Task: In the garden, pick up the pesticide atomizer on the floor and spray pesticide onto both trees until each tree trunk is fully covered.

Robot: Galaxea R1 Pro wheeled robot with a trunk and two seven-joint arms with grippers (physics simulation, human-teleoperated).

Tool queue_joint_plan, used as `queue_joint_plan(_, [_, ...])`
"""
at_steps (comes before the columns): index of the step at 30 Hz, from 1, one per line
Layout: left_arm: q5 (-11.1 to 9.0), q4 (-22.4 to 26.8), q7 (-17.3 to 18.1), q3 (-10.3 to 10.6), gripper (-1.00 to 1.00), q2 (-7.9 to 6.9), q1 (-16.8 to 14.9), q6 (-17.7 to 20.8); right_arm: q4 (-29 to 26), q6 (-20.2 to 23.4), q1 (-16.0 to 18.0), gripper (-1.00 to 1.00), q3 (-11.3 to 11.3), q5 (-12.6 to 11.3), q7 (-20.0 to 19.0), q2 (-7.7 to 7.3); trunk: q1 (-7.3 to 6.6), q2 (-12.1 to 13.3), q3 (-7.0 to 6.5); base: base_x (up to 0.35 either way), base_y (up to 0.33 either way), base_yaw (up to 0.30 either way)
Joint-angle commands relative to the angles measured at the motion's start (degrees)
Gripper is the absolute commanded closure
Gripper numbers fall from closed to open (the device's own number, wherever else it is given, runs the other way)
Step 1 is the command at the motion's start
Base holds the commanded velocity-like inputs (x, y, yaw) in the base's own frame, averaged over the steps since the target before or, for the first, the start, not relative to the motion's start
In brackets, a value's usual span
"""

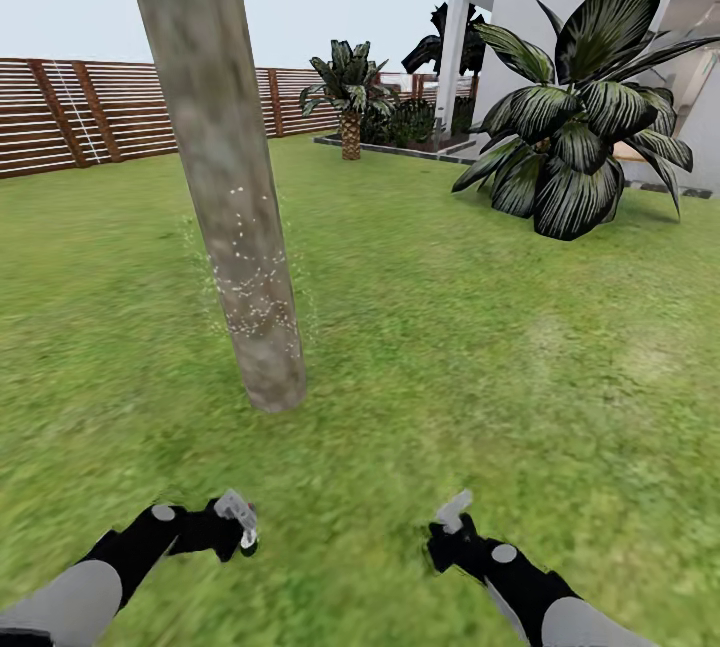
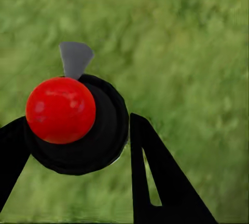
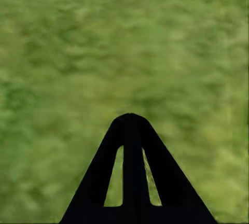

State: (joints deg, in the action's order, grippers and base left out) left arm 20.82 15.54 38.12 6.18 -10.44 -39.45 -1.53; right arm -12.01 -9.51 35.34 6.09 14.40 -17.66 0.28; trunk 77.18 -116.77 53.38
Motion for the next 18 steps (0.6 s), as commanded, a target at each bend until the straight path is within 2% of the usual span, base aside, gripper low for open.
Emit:
queue_joint_plan(1, [-1.4, -1.7, -4.1, -2.5, 1.00, 0.24, 0.0, -0.1, 0.3, 0.0, 0.0, 1.00, -1.4, -0.4, 4.3, -0.14, 0.00, 0.0, 0.00, 0.000, 0.000, 0.000])
queue_joint_plan(2, [-2.9, -2.8, -8.0, -4.0, 1.00, 0.74, 0.0, -0.1, 0.3, 0.0, 0.0, -1.00, -2.6, -0.6, 8.4, -0.11, 0.00, 0.0, 0.00, 0.000, 0.000, 0.000])
queue_joint_plan(4, [-7.1, -3.6, -15.2, -5.3, 1.00, 2.24, 0.3, -0.4, -0.6, 0.0, 0.0, -1.00, -4.1, -0.8, 13.7, 0.01, 0.00, 0.0, 0.00, 0.000, 0.000, 0.000])
queue_joint_plan(6, [-11.0, -3.9, -21.5, -5.6, 1.00, 3.00, 1.3, -0.7, -1.5, 0.0, 0.0, -1.00, -6.5, -0.9, 15.2, -0.26, 0.00, 0.0, 0.00, 0.000, 0.000, 0.000])
queue_joint_plan(7, [-12.2, -3.9, -23.7, -5.7, 1.00, 3.16, 1.9, -0.8, -1.5, 0.0, 0.0, -1.00, -10.1, -0.8, 15.5, -0.40, 0.00, 0.0, 0.00, 0.000, 0.000, 0.000])
queue_joint_plan(8, [-13.0, -3.9, -25.1, -5.7, 1.00, 3.33, 3.0, -0.9, -1.6, 0.0, 0.0, -1.00, -15.3, -0.8, 15.5, -0.57, 0.00, 0.0, 0.00, 0.000, 0.000, 0.000])
queue_joint_plan(9, [-13.4, -3.9, -25.7, -5.7, 1.00, 3.65, 4.5, -1.9, -1.5, 0.1, 0.0, -1.00, -18.4, -0.7, 15.5, -0.92, 0.00, 0.0, 0.00, 0.000, 0.000, 0.000])
queue_joint_plan(10, [-13.6, -3.9, -26.2, -5.7, 1.00, 4.87, 6.4, -4.5, -1.5, -0.1, -1.1, -1.00, -20.2, -0.5, 15.6, -1.82, 0.00, 0.0, 0.00, 0.000, 0.000, 0.000])
queue_joint_plan(11, [-15.1, -3.5, -33.0, -6.0, 1.00, 7.91, 11.1, -5.5, -1.5, -0.2, -4.4, -1.00, -20.5, -0.5, 15.3, -4.18, 0.00, 0.0, 0.00, 0.000, 0.000, 0.000])
queue_joint_plan(12, [-17.1, -3.7, -36.2, -6.3, 1.00, 8.11, 11.8, -5.7, -1.5, -0.2, -4.7, -1.00, -20.5, -0.5, 15.3, -4.57, 0.00, 0.0, 0.00, 0.000, 0.000, 0.000])
queue_joint_plan(13, [-20.2, -3.9, -38.0, -6.5, 1.00, 8.23, 12.4, -5.9, -1.4, -0.2, -6.2, -1.00, -20.5, -0.5, 15.3, -4.84, 0.00, 0.0, 0.00, 0.000, 0.000, 0.000])
queue_joint_plan(18, [-20.6, -3.9, -37.9, -6.5, 1.00, 8.33, 12.7, -6.0, -1.3, -0.2, -7.2, -1.00, -20.6, -0.7, 15.3, -4.85, 0.00, 0.0, 0.00, 0.000, 0.000, -0.161])
